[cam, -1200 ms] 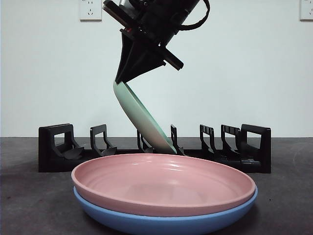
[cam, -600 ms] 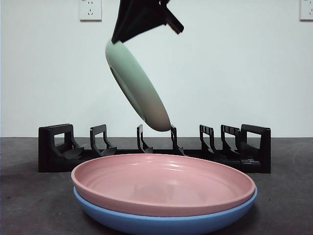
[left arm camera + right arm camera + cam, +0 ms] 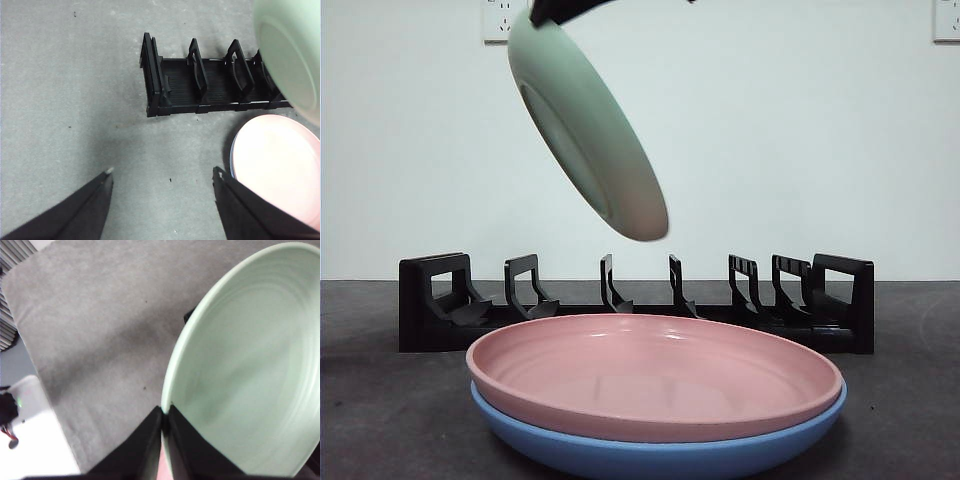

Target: Place the plate

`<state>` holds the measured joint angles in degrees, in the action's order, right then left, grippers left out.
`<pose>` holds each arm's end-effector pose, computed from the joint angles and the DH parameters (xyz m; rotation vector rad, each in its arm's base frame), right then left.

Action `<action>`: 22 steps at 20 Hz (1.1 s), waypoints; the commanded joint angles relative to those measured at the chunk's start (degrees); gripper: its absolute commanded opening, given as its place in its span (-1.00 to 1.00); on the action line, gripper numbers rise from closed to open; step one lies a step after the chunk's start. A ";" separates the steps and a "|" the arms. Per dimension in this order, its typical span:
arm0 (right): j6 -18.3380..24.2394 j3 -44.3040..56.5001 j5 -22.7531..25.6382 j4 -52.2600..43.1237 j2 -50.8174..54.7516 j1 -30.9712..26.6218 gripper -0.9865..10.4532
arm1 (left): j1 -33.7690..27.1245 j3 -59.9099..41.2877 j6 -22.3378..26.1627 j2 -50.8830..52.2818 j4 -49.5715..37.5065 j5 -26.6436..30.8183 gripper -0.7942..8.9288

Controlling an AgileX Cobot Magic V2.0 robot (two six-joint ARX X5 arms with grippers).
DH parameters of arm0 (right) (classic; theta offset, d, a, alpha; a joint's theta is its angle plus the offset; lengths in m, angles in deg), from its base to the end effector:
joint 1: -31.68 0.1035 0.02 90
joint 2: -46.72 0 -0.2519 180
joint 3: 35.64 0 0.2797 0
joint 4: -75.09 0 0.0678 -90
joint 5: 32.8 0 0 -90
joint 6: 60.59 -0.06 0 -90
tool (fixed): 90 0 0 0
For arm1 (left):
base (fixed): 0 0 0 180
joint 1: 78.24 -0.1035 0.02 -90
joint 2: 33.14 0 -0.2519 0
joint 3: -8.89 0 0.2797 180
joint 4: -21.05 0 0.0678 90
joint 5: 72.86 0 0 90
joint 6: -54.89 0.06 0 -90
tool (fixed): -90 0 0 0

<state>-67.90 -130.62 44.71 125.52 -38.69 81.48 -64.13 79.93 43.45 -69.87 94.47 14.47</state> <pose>0.2297 0.2919 0.3184 -0.1290 0.7721 0.9896 0.1431 -0.0389 0.3312 -0.1223 0.7065 -0.2121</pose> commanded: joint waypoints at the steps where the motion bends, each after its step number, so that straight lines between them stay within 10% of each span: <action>1: 0.96 5.09 2.67 -3.82 4.90 1.84 -0.81 | 0.11 0.77 -0.17 -0.31 -0.87 0.35 -0.20; 12: 14.47 17.25 27.04 -1.51 15.34 16.76 -0.81 | 0.11 0.74 -0.17 -0.31 -1.07 0.35 -0.20; 22: 12.26 21.99 35.23 4.02 15.34 28.04 -0.81 | 0.11 0.74 -0.17 -0.31 -2.51 0.35 -0.20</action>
<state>-54.51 -108.21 79.50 130.07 -22.95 108.65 -64.13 79.93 43.45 -69.87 92.59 14.47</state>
